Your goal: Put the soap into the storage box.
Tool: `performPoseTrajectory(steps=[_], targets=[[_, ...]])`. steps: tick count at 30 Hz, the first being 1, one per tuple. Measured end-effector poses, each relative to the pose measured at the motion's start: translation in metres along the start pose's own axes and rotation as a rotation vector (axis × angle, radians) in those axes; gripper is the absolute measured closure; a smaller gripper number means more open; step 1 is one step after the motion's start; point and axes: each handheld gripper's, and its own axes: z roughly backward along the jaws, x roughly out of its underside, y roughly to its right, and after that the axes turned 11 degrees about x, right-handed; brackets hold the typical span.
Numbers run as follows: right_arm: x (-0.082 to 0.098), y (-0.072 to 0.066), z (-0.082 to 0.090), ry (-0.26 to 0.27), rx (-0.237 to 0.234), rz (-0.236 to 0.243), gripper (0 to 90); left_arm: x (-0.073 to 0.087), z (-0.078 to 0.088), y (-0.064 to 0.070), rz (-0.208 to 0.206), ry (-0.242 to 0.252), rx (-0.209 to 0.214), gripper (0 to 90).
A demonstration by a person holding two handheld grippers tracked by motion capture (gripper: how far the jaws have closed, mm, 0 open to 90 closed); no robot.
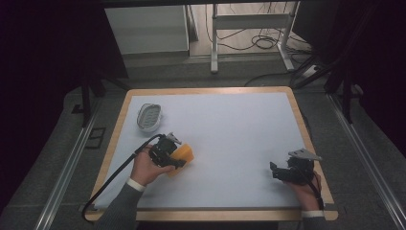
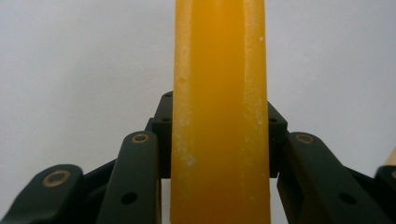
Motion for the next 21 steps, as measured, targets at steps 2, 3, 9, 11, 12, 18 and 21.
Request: performPoseTrajectory(steps=[2,3,9,11,12,18,21], targets=[[0.000,0.000,0.000,0.001,0.000,-0.001,5.8,-0.001,0.003,-0.002,0.000,0.004,0.002,60.7],[0.000,0.000,0.000,0.001,0.000,-0.001,5.8,-0.001,0.004,-0.002,0.001,0.004,0.002,60.7],[0.000,0.001,0.000,0.002,0.001,-0.006,5.8,-0.003,0.009,-0.005,0.001,0.015,-0.006,60.6],[0.000,0.001,0.000,0.001,0.001,-0.005,5.8,-0.004,0.010,-0.006,0.001,0.016,-0.008,60.7],[0.000,0.000,0.000,0.000,0.002,-0.003,5.8,-0.004,0.010,-0.007,0.003,0.016,-0.007,60.7],[0.000,0.001,0.000,0.002,0.004,-0.003,5.8,-0.007,0.015,-0.010,0.013,0.035,-0.018,60.7],[0.000,0.001,0.001,0.005,0.006,-0.006,5.8,-0.009,0.017,-0.013,0.018,0.039,-0.020,60.6]])
